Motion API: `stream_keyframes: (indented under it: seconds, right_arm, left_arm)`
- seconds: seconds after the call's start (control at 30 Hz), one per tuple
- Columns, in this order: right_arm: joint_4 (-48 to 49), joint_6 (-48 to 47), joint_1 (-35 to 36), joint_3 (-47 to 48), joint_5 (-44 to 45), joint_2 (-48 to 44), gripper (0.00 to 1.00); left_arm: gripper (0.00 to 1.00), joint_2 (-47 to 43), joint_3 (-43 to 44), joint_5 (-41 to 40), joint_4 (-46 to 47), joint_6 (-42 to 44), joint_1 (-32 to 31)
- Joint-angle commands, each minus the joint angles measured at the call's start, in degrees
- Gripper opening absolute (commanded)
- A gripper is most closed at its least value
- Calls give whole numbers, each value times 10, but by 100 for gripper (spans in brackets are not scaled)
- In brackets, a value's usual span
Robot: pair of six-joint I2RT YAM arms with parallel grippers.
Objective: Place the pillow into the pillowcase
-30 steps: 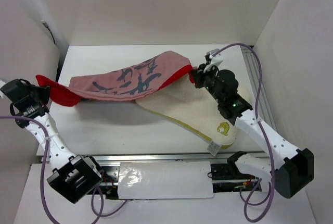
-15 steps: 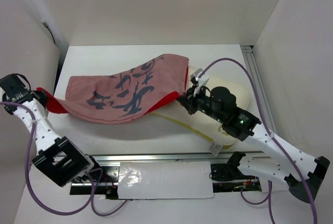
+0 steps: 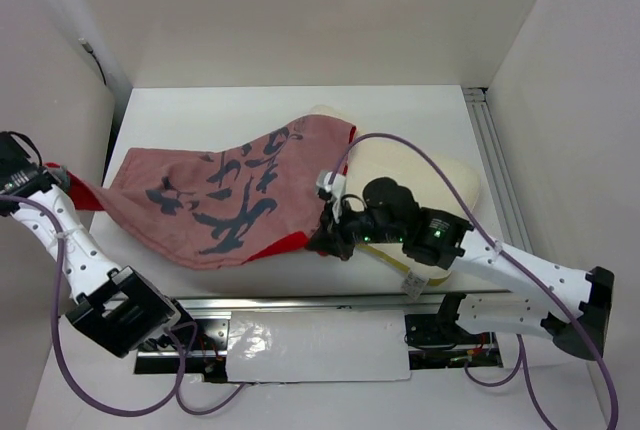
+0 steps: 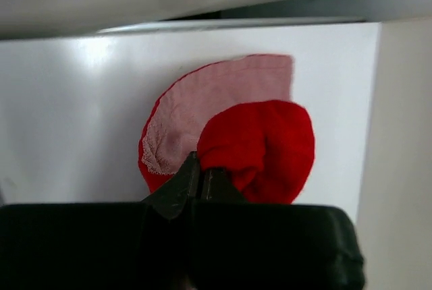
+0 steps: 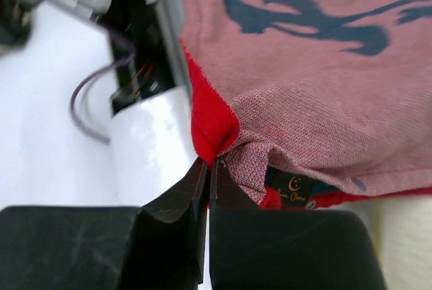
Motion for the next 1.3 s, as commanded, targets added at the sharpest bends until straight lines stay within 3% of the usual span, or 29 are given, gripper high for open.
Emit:
stream_keyframes:
  seconds: [0.0,0.07,0.1,0.13,0.17,0.2,0.23,0.27,0.3,0.33,0.4,0.47,0.63,0.67,0.73,0.77,0.87,0.97,1.07,1.13,1.27]
  right_arm:
    - [-29,8,28,-17,-80,11,0]
    - [-41,33,42,-40,-51,26,0]
    - [-48,49,42,-46,-51,33,0]
    - [-54,55,42,-46,-51,49,2]
    - [-71,55,42,-46,-45,56,9]
    - [-79,55,42,-38,-45,63,12]
    - [-85,35,42,-33,-39,63,18]
    - [-94,25,42,-27,-39,72,43]
    - [-94,16,42,-12,-34,81,61]
    - [-101,5,42,-4,-28,90,73]
    - [-116,14,42,12,39,90,93]
    - [-116,29,33,19,86,90,100]
    - [-116,100,-105,32,206,85,100]
    - [-116,123,-131,32,212,85,100]
    - [-123,151,-212,26,245,85,100]
    - [-123,167,-237,26,252,85,100]
    - [-116,173,-328,12,253,85,100]
    - [-109,173,-388,6,246,105,100]
    - [-103,173,-419,11,266,124,100]
    - [-109,173,-430,11,285,151,100]
    - [-91,183,-454,11,278,201,100]
  left_arm:
    - [2,-24,-45,4,-24,-1,17]
    - [27,-32,-60,4,-42,-1,18]
    - [44,-38,-60,4,-51,-1,18]
    - [70,-38,-67,16,-51,12,18]
    - [90,-44,-67,27,-51,18,18]
    - [100,-49,-67,36,-51,18,18]
    - [100,-50,-67,53,-51,18,18]
    - [100,-56,-67,63,-51,23,18]
    - [100,-57,-67,76,-42,29,18]
    - [100,-64,-59,102,-27,44,18]
    - [100,-70,-51,102,-19,52,-4]
    - [100,-76,-34,93,-7,65,-64]
    - [100,-65,-8,19,37,87,-288]
    - [100,-58,1,-22,47,99,-382]
    - [100,-25,8,-61,67,112,-479]
    - [96,-10,15,-89,76,131,-569]
    - [93,59,20,-115,118,162,-722]
    - [92,139,33,-124,143,194,-813]
    - [96,206,75,-169,129,194,-852]
    - [97,266,114,-198,62,148,-853]
    - [99,272,78,-181,39,80,-768]
